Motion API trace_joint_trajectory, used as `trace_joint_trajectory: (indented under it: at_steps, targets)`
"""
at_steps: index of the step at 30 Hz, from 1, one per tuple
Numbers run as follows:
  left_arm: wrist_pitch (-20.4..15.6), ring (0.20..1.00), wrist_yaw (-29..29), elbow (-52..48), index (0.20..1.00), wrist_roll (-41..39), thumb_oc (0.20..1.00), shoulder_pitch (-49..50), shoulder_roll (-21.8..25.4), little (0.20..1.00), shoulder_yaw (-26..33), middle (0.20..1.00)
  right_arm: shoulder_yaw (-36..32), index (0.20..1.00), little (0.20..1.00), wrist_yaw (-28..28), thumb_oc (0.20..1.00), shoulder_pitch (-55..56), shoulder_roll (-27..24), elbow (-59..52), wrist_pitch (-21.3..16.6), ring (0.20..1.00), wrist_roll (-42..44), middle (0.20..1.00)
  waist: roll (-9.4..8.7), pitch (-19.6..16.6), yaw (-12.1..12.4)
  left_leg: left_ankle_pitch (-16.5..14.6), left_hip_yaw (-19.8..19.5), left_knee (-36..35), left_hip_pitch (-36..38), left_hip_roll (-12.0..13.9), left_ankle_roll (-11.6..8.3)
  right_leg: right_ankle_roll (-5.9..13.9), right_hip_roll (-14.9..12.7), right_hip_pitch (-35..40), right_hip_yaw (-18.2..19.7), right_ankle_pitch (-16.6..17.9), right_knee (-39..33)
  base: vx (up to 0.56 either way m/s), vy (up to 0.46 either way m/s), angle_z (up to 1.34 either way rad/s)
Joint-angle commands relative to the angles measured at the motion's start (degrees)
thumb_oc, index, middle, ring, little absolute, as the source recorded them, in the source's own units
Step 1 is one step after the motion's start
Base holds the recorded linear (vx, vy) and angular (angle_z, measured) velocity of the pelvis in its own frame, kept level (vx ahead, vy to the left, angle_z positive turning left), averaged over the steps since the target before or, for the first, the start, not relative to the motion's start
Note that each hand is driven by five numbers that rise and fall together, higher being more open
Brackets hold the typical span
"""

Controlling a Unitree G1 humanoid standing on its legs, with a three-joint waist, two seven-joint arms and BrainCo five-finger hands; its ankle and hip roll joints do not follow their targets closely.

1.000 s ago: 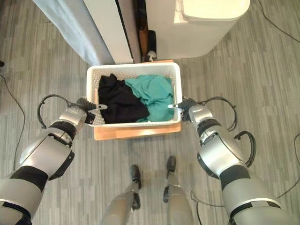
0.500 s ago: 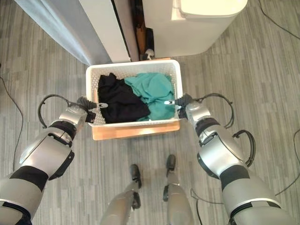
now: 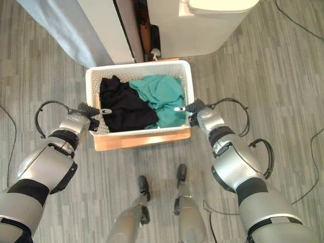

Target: Grab the laundry basket,head to the washer,open it,put in the laundry and shut it.

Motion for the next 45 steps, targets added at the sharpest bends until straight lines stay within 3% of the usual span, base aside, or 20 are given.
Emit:
trace_joint_trajectory:
  at_steps: [1, 8, 9, 10, 11, 12, 17, 18, 26, 31, 35, 39, 45]
  targets:
    - [-2.72, 1.000, 0.27, 2.60, 1.000, -1.47, 1.000, -9.55, -0.44, 1.000, -1.10, 1.000, 1.98, 1.000, 1.000, -0.58, 1.000, -9.50, 2.89, 3.09, -3.70, 1.000, 0.32, 1.000, -0.40, 3.31, -0.20, 3.71, -4.24, -0.84, -2.41, 3.43, -4.51, 9.69, -7.19, 2.11, 1.93, 0.06, -0.14, 0.00, 0.000, 0.00]
    - [-3.33, 1.000, 0.72, 2.37, 1.000, -1.81, 1.000, -9.81, -0.13, 1.000, -0.45, 1.000, 1.98, 1.000, 1.000, -1.36, 1.000, -8.51, 3.38, -0.18, -4.86, 1.000, 0.56, 1.000, -0.38, 3.60, -0.61, 3.68, -4.01, -0.84, -3.00, 3.57, -4.65, 9.78, -6.97, 1.37, 2.08, 0.17, -0.14, 0.01, 0.001, -0.05]
    - [-3.29, 0.476, 0.59, 2.41, 0.476, -1.97, 0.476, -9.64, -0.17, 0.476, -0.36, 0.476, 1.90, 0.956, 0.956, -1.46, 0.956, -8.32, 3.33, -0.48, -4.93, 0.956, 0.51, 0.956, -0.37, 3.54, -0.64, 3.62, -4.01, -0.84, -3.02, 3.55, -4.65, 9.78, -6.93, 1.32, 2.14, 0.16, -0.14, 0.02, 0.003, -0.09]
    - [-3.26, 0.200, 0.47, 2.45, 0.200, -2.06, 0.200, -9.48, -0.19, 0.200, -0.29, 0.200, 1.89, 0.884, 0.884, -1.51, 0.884, -8.11, 3.50, -0.83, -4.96, 0.884, 0.43, 0.884, -0.38, 3.47, -0.67, 3.59, -3.93, -0.84, -3.05, 3.60, -4.67, 9.78, -6.94, 1.24, 2.19, 0.16, -0.14, 0.02, 0.002, -0.06]
    - [-3.19, 0.200, 0.28, 2.52, 0.200, -2.04, 0.200, -9.20, -0.27, 0.200, -0.31, 0.200, 1.80, 0.777, 0.777, -1.59, 0.777, -7.95, 3.55, -1.06, -5.06, 0.777, 0.47, 0.777, -0.39, 3.43, -0.72, 3.56, -3.87, -0.84, -3.05, 3.62, -4.67, 9.78, -6.90, 1.17, 2.27, 0.15, -0.14, 0.02, 0.005, -0.04]
    - [-3.21, 0.200, 0.24, 2.57, 0.200, -2.11, 0.200, -8.87, -0.36, 0.200, -0.11, 0.200, 1.78, 0.595, 0.595, -1.58, 0.595, -7.71, 3.68, -1.45, -5.12, 0.595, 0.39, 0.595, -0.40, 3.44, -0.78, 3.54, -3.86, -0.84, -3.08, 3.67, -4.67, 9.78, -6.89, 1.08, 2.26, 0.13, -0.14, 0.00, 0.000, 0.00]
    - [-3.33, 0.200, 0.36, 2.37, 0.200, -2.23, 0.200, -8.55, -1.16, 0.200, 0.17, 0.200, 1.60, 0.382, 0.382, -1.65, 0.382, -6.91, 4.14, -1.93, -5.44, 0.382, 0.04, 0.382, -0.38, 3.45, -1.07, 3.61, -3.86, -0.84, -3.28, 3.77, -4.71, 9.72, -6.80, 0.85, 2.29, 0.11, -0.14, 0.00, 0.000, 0.00]
    - [-3.32, 0.200, 0.41, 2.38, 0.200, -2.15, 0.200, -8.50, -1.17, 0.200, 0.14, 0.200, 1.56, 0.200, 0.200, -1.64, 0.200, -6.65, 4.20, -2.07, -5.52, 0.200, 0.04, 0.200, -0.42, 3.47, -1.11, 3.63, -3.92, -0.84, -3.34, 3.81, -4.72, 9.70, -6.77, 0.83, 2.29, 0.11, -0.14, 0.00, 0.000, 0.00]
    - [-4.00, 0.200, 1.26, 0.66, 0.200, -2.30, 0.200, -7.87, -1.74, 0.200, 0.88, 0.200, 0.92, 0.200, 0.200, -2.03, 0.200, -4.53, 4.20, -5.91, -6.31, 0.200, 1.66, 0.200, -0.51, 3.64, -1.47, 3.41, -3.98, -0.84, -2.50, 4.11, -4.84, 9.52, -6.40, 1.46, 2.35, -0.35, -0.14, 0.00, 0.000, 0.00]
    - [-4.43, 0.200, 3.58, -1.49, 0.200, 4.89, 0.200, -7.19, -0.80, 0.200, -0.75, 0.200, 0.84, 0.200, 0.200, -2.41, 0.200, -0.82, 3.11, -13.82, -7.54, 0.200, 0.96, 0.200, -0.56, 3.33, -1.71, 3.07, -3.71, -0.84, -0.95, 4.78, -4.98, 9.27, -6.16, 2.77, 2.51, -0.91, -0.14, 0.00, -0.007, -0.01]
    - [-5.28, 0.200, 4.21, -3.56, 0.200, 5.64, 0.200, -4.43, -1.29, 0.200, 0.39, 0.200, -1.09, 0.200, 0.200, -3.42, 0.200, 2.55, 0.79, -21.42, -8.43, 0.200, 1.19, 0.200, -0.46, 3.42, -1.58, 2.93, -3.85, -0.84, 0.11, 4.97, -5.02, 9.12, -6.05, 4.05, 2.21, -1.33, -0.14, 0.00, -0.033, -0.02]
    - [-7.41, 0.200, 6.34, -14.24, 0.200, 5.31, 0.200, 3.35, -5.79, 0.200, 4.15, 0.200, -8.21, 0.200, 0.200, -5.70, 0.200, 13.16, -4.21, -36.02, -10.38, 0.200, -1.65, 0.200, 1.18, 3.18, -0.29, 2.69, -4.81, -0.84, 2.16, 4.82, -4.95, 8.75, -6.29, 7.20, 0.88, -2.44, -0.04, -0.01, -0.067, 0.02]
    - [-8.21, 0.200, 6.69, -26.61, 0.200, 6.84, 0.200, 11.27, -7.81, 0.200, 6.23, 0.200, -14.86, 0.200, 0.200, -7.23, 0.200, 23.80, -5.32, -43.99, -10.63, 0.200, -6.06, 0.200, 2.98, 2.34, 0.83, 2.28, -5.58, -0.84, 4.86, 4.66, -4.74, 8.41, -6.68, 10.53, -0.15, -3.77, 0.52, 0.01, -0.028, 0.12]
